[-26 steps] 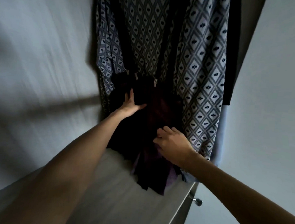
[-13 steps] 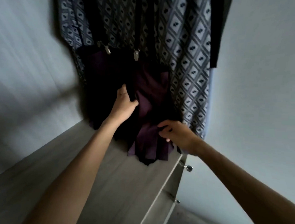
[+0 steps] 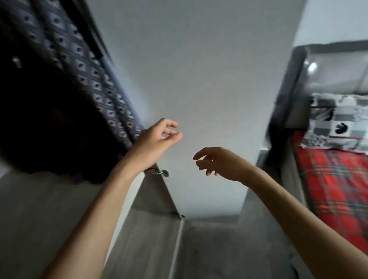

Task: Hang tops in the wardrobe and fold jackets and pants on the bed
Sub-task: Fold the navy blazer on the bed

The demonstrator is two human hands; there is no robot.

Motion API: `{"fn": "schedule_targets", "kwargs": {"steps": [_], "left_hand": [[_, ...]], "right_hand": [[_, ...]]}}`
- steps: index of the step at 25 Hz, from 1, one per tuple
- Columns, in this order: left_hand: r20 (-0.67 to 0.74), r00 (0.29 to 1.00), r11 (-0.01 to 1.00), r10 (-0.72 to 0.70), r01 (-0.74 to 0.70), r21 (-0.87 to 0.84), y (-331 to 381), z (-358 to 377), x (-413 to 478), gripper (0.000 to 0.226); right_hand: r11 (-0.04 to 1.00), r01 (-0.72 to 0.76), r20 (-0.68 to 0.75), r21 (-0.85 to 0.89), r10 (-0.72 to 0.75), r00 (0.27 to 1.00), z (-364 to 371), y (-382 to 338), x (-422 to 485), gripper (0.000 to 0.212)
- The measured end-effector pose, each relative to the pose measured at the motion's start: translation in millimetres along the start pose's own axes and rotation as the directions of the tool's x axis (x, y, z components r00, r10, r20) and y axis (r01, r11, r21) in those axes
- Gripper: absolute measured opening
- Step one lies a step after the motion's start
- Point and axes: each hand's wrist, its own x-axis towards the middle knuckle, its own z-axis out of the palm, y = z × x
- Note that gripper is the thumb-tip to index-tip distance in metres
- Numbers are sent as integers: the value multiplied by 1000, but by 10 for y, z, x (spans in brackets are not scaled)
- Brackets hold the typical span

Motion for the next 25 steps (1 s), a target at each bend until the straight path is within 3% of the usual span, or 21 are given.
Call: {"fn": "schedule_targets", "kwargs": {"steps": [5, 11, 19, 25], "left_hand": [[417, 904, 995, 94, -94, -22, 951, 1931, -72, 26], [761, 613, 974, 214, -198, -113, 2047, 4143, -290, 14], [957, 192, 928, 218, -344, -142, 2875, 6344, -92, 26], [979, -27, 879, 201, -437, -192, 3236, 7689, 27, 19]], "right_hand": [[984, -177, -241, 33, 179, 954, -898, 1300, -1595, 14], [894, -402, -474, 200, 447, 758, -1553, 2692, -3416, 8], [658, -494, -553, 568, 750, 362, -1956, 3880, -4505, 9], [450, -394, -476, 801, 879, 37, -2074, 4368, -4937, 14]]}}
